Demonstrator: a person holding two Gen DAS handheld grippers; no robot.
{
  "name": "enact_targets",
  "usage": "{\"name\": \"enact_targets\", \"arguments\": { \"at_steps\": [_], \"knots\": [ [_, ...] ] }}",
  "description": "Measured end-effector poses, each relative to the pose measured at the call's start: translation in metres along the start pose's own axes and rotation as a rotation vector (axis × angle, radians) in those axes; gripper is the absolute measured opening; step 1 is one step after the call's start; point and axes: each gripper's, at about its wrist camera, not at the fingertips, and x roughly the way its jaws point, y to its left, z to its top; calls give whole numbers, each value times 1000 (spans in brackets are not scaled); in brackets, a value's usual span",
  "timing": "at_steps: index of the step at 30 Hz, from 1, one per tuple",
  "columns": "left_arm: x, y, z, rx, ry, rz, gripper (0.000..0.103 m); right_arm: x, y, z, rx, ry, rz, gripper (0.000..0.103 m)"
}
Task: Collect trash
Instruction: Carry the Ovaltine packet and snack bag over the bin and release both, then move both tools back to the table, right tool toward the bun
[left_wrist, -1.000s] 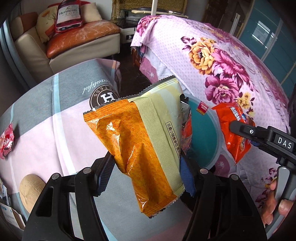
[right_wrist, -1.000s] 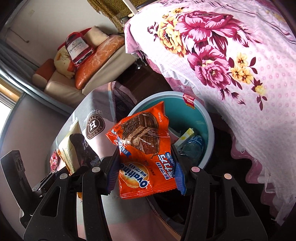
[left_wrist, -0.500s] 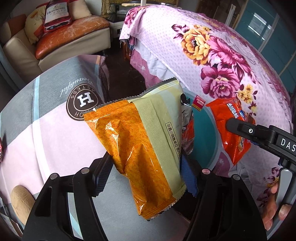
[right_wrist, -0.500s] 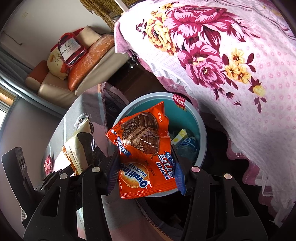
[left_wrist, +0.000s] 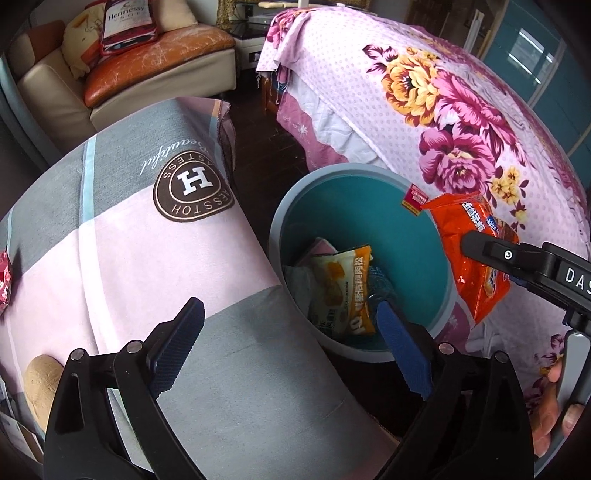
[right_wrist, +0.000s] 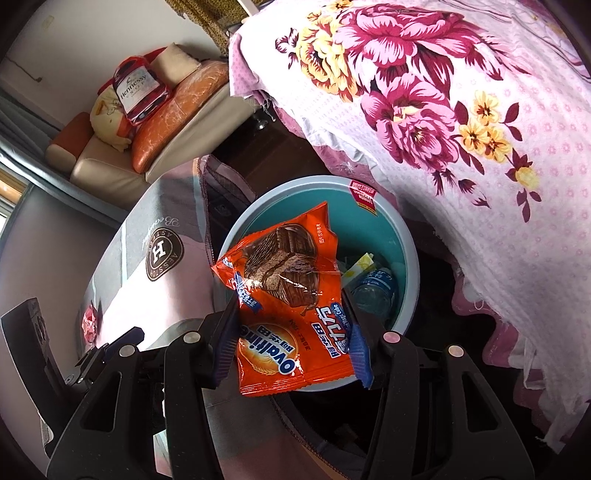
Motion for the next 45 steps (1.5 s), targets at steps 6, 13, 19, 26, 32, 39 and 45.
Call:
{"name": "enact_targets", "arguments": {
  "at_steps": [6,13,19,26,32,39,45],
  "knots": [
    [0,12,-10,-13,13,17,95,7,6,-1,-17,11,-35,50],
    [-5,24,-20,-29,17,6,95,14,16,-3,-31,18,-62,64],
    [-16,36,-26,-56,5,-5,95,11,28,-9,-49,24,-74,75],
    [-38,61,-40,-103,-24,-12,95,7,48,-24,-66,40,-78,79],
    [-61,95,-61,-163,-49,-2,95,5,81,-45,-125,62,-74,79],
    [-91,143,-94,-242,-96,8,95,9,132,-75,-221,101,-65,79],
    [-112,189,-122,-317,-114,14,95,20,185,-106,-323,146,-54,79]
  ]
}}
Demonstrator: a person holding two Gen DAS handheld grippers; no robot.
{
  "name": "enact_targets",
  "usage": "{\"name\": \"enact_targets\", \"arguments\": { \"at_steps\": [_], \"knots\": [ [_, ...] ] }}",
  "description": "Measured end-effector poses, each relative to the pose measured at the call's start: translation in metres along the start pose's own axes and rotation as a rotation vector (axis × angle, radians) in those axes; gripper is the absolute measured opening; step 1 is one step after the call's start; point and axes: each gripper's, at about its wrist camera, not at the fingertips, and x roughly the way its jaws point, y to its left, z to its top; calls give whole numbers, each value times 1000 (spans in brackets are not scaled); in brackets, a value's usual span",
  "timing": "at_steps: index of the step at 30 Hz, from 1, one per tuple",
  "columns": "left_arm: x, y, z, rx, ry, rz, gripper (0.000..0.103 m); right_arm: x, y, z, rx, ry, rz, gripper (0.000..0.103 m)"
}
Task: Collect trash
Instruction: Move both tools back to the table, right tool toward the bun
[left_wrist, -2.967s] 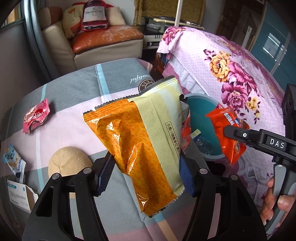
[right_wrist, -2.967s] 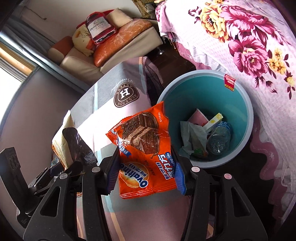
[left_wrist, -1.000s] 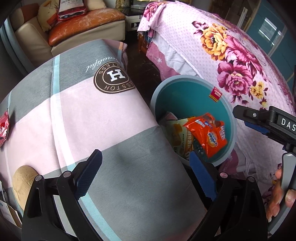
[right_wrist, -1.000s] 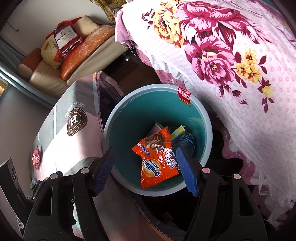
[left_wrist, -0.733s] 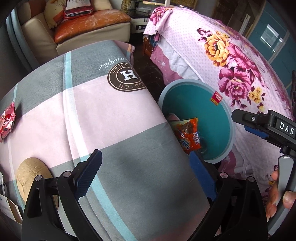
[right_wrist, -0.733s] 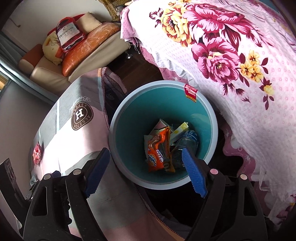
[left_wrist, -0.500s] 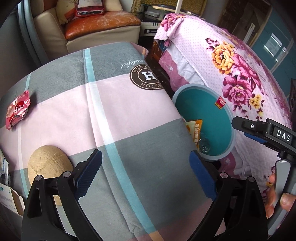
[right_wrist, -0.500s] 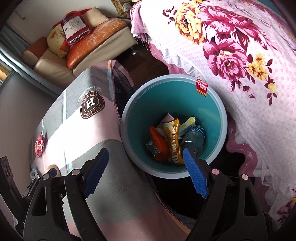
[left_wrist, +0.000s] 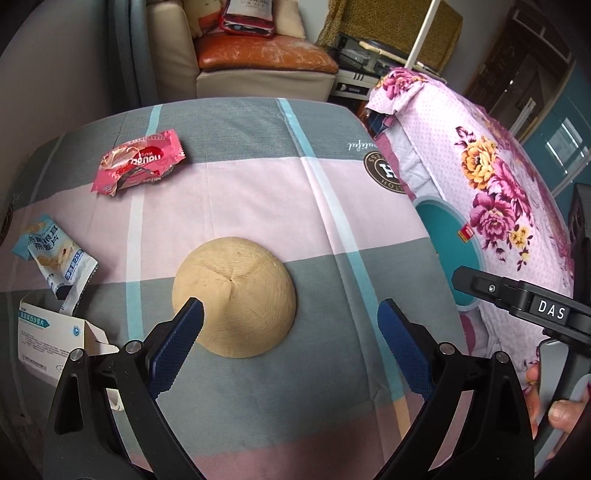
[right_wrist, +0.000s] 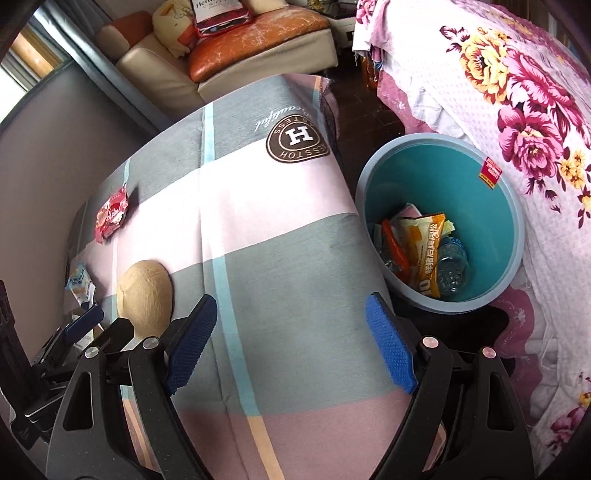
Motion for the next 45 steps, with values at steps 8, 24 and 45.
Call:
{"name": "enact_targets", "arguments": {
  "at_steps": [8,24,45],
  "knots": [
    [-25,77,-13,-96,-19,63,95,29,86,-11,-153,61,20,83],
    [-44,196,-20,-317,-36,144,95,91,178,-27,-388,128,-20,83],
    [-38,197,-22,-326,-27,134,95,48,176,-22,-348,100,94,86]
  ]
}}
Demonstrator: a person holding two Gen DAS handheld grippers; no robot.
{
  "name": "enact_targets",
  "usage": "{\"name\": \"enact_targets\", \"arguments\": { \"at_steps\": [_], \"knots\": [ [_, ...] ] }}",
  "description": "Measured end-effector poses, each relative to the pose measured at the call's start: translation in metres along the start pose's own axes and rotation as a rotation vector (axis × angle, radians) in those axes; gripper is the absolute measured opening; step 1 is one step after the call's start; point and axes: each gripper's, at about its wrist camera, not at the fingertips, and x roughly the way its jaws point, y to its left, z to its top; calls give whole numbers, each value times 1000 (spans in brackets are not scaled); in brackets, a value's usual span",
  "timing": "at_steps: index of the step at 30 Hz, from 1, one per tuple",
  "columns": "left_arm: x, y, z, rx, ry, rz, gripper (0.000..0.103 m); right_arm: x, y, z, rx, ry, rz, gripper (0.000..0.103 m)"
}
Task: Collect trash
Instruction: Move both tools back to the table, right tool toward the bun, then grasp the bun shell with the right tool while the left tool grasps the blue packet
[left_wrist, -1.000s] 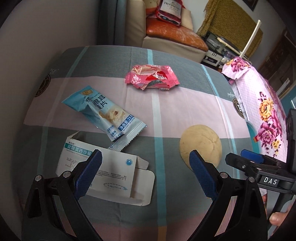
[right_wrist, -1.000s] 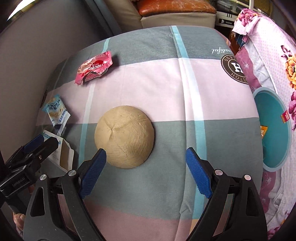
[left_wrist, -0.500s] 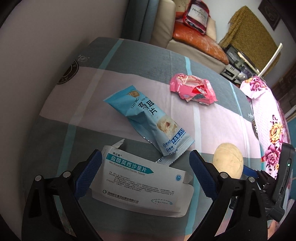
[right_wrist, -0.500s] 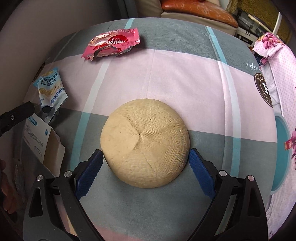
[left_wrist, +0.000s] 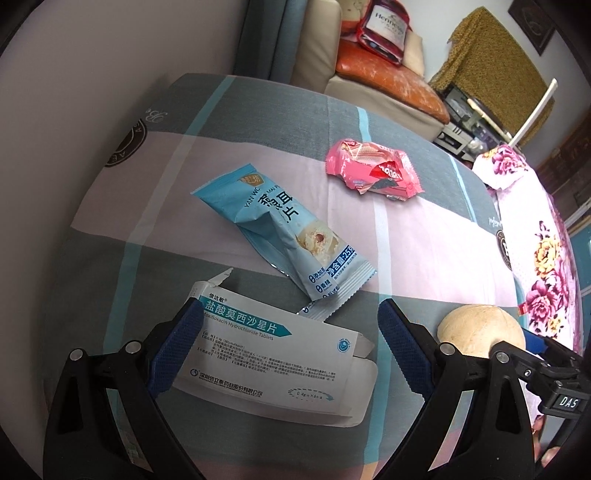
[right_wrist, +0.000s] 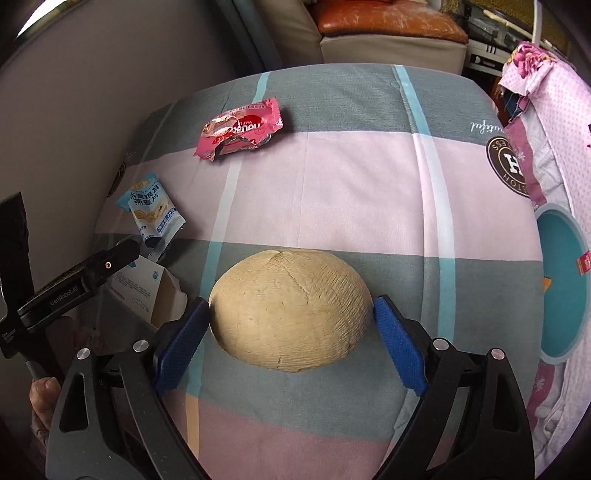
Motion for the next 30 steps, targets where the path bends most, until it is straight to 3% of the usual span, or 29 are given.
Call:
{"name": "enact_targets", "arguments": {
  "at_steps": [15,18,23,24,28,30],
  "knots": [
    [29,24,34,-112,42,35,95,24,5,58,17,-40,-3,86],
    [39,23,43,-123,53,34,95,25,-2,63,49,-39,35,86],
    [53,15,53,-112,50,53,95,27,-23,63,88,-39,13,86],
    [54,13,53,-103,41,64,92,29,-27,63,95,-35,8,86],
    [54,2,52,-62,10,86,56,39,-38,62,114,-22,3,86],
    [55,-3,51,-40,5,71,49,43,-38,63,108,-25,3,85]
  ]
}}
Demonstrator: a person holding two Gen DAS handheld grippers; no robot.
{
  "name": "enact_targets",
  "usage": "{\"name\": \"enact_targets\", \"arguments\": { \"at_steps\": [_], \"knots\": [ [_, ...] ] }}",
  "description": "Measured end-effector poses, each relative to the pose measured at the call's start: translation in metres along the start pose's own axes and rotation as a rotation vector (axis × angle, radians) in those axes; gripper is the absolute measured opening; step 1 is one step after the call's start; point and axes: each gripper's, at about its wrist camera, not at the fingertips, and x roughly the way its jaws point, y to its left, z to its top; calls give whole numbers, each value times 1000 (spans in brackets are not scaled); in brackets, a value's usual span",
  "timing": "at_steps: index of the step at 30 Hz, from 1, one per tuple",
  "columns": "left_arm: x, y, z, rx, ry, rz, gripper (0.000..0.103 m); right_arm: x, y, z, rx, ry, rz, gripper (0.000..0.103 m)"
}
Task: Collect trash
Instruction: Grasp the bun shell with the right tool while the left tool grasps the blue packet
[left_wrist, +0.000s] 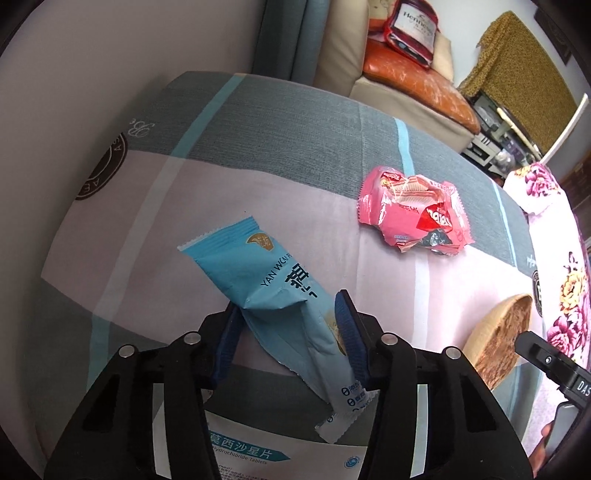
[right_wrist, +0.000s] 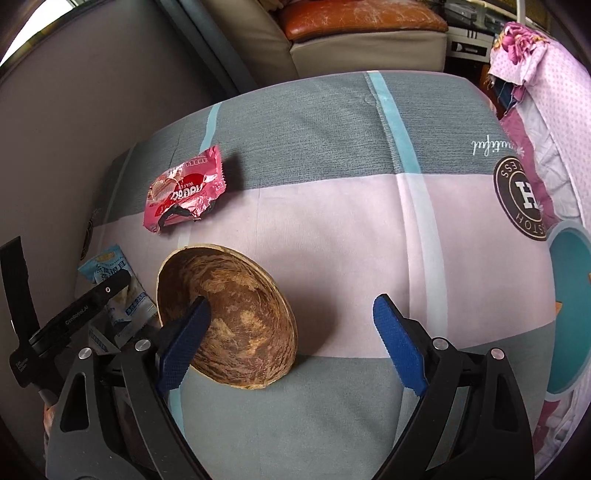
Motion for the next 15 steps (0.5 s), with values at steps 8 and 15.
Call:
{"name": "enact_targets", "arguments": {
  "at_steps": [8,15],
  "knots": [
    [3,-23,-7,119,31,-93,45,24,12,-4,-51,31,28,38],
    [1,-15,-10,90,36,8,63,18,16,-7,-78,15,27,10]
  ]
}}
